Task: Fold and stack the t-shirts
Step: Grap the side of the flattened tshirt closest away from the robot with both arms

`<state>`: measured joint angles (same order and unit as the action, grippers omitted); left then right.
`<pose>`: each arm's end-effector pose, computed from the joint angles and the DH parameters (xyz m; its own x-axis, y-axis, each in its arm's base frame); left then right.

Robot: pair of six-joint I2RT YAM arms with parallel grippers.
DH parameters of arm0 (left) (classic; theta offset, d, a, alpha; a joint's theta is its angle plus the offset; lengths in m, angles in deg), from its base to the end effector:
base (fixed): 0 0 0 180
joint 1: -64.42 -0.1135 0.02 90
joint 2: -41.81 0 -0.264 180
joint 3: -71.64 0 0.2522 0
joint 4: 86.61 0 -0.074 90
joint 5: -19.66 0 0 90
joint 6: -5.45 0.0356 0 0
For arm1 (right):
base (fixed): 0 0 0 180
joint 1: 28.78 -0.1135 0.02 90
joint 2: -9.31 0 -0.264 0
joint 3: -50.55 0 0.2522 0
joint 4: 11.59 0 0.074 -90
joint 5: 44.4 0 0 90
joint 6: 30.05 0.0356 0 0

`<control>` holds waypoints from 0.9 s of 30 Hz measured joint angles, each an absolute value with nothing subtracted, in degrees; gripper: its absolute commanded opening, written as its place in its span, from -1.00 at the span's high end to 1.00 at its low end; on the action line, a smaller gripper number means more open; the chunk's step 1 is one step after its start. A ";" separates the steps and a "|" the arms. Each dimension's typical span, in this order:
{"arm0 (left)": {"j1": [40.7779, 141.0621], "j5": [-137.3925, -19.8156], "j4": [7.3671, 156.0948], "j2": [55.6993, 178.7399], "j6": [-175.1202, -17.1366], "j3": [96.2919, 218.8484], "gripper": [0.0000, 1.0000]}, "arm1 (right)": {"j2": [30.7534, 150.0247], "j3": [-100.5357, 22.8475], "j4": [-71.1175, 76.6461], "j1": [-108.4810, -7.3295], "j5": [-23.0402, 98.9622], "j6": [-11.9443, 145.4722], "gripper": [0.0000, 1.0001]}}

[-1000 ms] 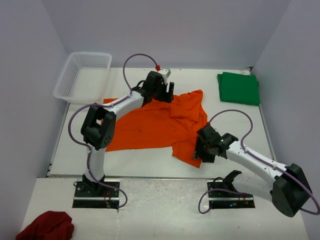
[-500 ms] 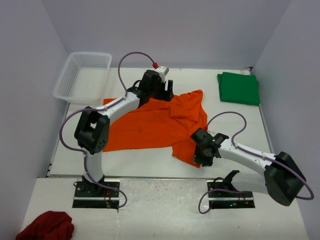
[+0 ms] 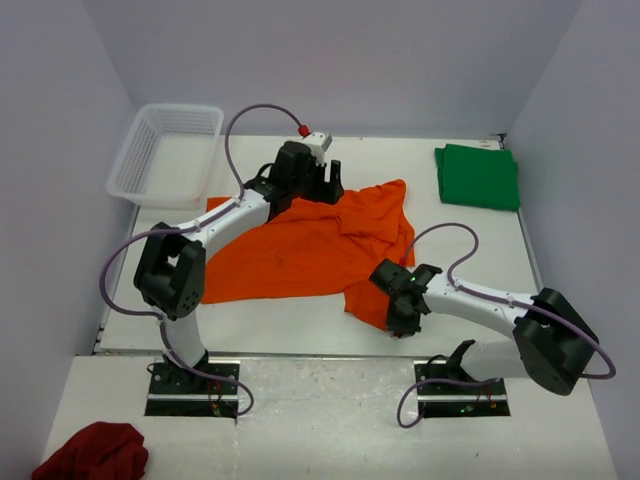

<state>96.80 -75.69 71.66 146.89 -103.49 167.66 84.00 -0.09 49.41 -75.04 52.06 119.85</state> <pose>0.3628 -0.2340 0.2727 -0.6039 0.0003 -0.7970 0.4280 0.8437 -0.3240 0.1343 0.1345 0.1564 -0.9607 0.2394 -0.1402 0.2393 0.9708 0.0184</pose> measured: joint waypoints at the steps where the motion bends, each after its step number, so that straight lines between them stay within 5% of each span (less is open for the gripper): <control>1: 96.80 -75.69 71.84 146.65 -103.47 167.51 -0.56 | 84.03 -0.09 49.41 -75.26 52.08 120.07 0.64; 3: 96.80 -75.69 71.94 146.08 -103.47 166.92 -0.56 | 84.05 -0.09 49.41 -75.56 52.10 120.53 0.82; 7: 96.80 -75.42 72.14 144.86 -103.49 165.15 -0.57 | 84.05 -0.09 49.41 -75.76 52.13 121.27 0.87; 15: 96.80 -74.13 71.99 141.99 -103.47 162.81 -0.57 | 84.03 -0.14 49.85 -75.78 52.32 122.10 0.39; 27: 97.37 -71.27 74.15 131.55 -106.15 151.86 -0.56 | 88.42 -5.34 52.06 -75.98 52.54 121.86 0.47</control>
<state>97.37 -71.27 74.15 131.55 -106.15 151.86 88.42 -5.34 52.06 -75.98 52.54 121.86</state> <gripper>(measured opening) 0.781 0.285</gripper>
